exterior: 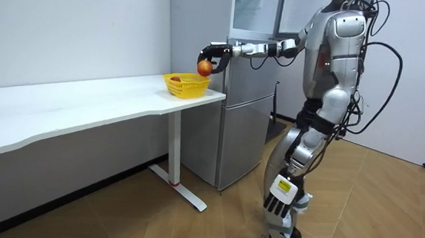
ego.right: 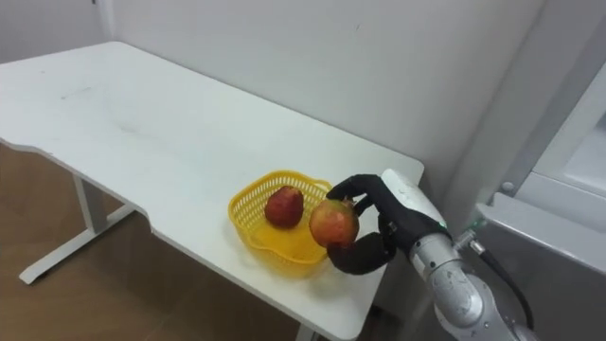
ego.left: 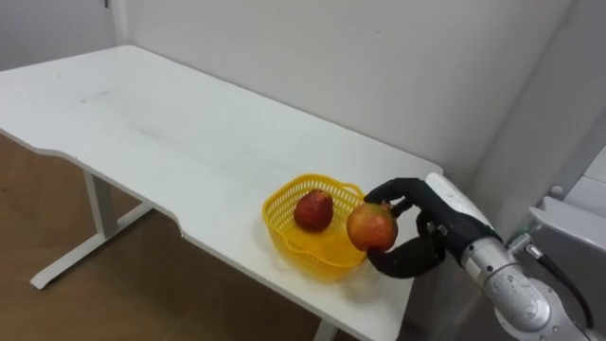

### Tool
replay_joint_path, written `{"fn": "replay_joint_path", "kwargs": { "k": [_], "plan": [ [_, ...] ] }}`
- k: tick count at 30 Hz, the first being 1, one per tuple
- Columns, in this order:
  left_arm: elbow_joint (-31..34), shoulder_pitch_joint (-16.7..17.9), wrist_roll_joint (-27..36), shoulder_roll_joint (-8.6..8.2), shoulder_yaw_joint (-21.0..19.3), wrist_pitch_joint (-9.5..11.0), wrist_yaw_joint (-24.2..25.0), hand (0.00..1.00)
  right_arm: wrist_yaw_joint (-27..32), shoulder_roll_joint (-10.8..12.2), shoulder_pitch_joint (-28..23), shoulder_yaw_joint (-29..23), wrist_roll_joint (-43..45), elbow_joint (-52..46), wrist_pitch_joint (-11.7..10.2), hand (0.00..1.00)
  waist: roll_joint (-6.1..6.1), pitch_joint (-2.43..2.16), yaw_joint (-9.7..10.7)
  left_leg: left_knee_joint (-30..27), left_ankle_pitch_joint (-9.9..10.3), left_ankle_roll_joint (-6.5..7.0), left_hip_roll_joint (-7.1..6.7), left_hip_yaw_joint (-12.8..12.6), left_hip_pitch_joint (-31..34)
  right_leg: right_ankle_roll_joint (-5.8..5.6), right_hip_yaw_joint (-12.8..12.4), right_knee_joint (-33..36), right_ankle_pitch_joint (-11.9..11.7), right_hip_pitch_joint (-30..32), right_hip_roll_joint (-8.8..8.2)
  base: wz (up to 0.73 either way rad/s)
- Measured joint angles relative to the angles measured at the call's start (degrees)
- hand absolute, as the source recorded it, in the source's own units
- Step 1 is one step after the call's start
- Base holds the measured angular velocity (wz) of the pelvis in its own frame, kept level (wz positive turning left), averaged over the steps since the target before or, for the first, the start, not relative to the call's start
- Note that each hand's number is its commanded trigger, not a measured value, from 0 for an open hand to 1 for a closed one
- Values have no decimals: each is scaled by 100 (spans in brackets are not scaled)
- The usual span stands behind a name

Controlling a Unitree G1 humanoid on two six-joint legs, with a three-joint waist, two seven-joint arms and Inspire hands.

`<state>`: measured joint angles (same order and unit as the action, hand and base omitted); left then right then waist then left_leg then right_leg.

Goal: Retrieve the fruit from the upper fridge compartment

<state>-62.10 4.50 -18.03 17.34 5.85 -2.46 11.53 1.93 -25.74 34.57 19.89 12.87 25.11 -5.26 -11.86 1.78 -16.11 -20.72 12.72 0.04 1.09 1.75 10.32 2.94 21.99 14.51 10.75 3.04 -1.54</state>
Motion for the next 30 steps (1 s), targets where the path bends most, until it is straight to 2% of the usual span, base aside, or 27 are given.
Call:
{"fn": "replay_joint_path", "kwargs": {
  "k": [2,4,20,21,22,30],
  "plan": [
    [-1,-28,47,28,6,3,-4,0,111,0,101,170,1,-16,-6,100,-91,8,-6,-7,0,0,5,5,-4,-3,2,16,4,-1,1,2],
    [-9,-41,44,27,6,3,-1,0,121,0,166,247,2,-14,-10,100,-130,19,-10,-40,2,0,5,11,9,-3,8,18,4,-4,1,0],
    [-7,-46,43,35,1,-11,34,0,123,0,255,343,43,-12,37,100,-121,28,-10,-123,22,26,0,0,56,-3,7,28,4,11,-9,0],
    [-7,-46,43,35,1,-11,34,0,123,-1,255,343,43,-12,37,47,-121,28,-12,-120,22,26,0,0,54,-3,7,28,4,11,-9,0],
    [-7,-44,42,34,2,-12,34,0,123,-1,255,343,43,-11,37,0,-121,28,-16,-115,22,26,0,-1,51,-3,6,28,4,10,-9,0],
    [-5,-29,42,36,6,-14,37,0,115,-1,264,347,41,305,38,0,-111,35,-42,-112,22,27,4,-17,39,-3,6,31,4,-4,-12,0]
  ]
}}
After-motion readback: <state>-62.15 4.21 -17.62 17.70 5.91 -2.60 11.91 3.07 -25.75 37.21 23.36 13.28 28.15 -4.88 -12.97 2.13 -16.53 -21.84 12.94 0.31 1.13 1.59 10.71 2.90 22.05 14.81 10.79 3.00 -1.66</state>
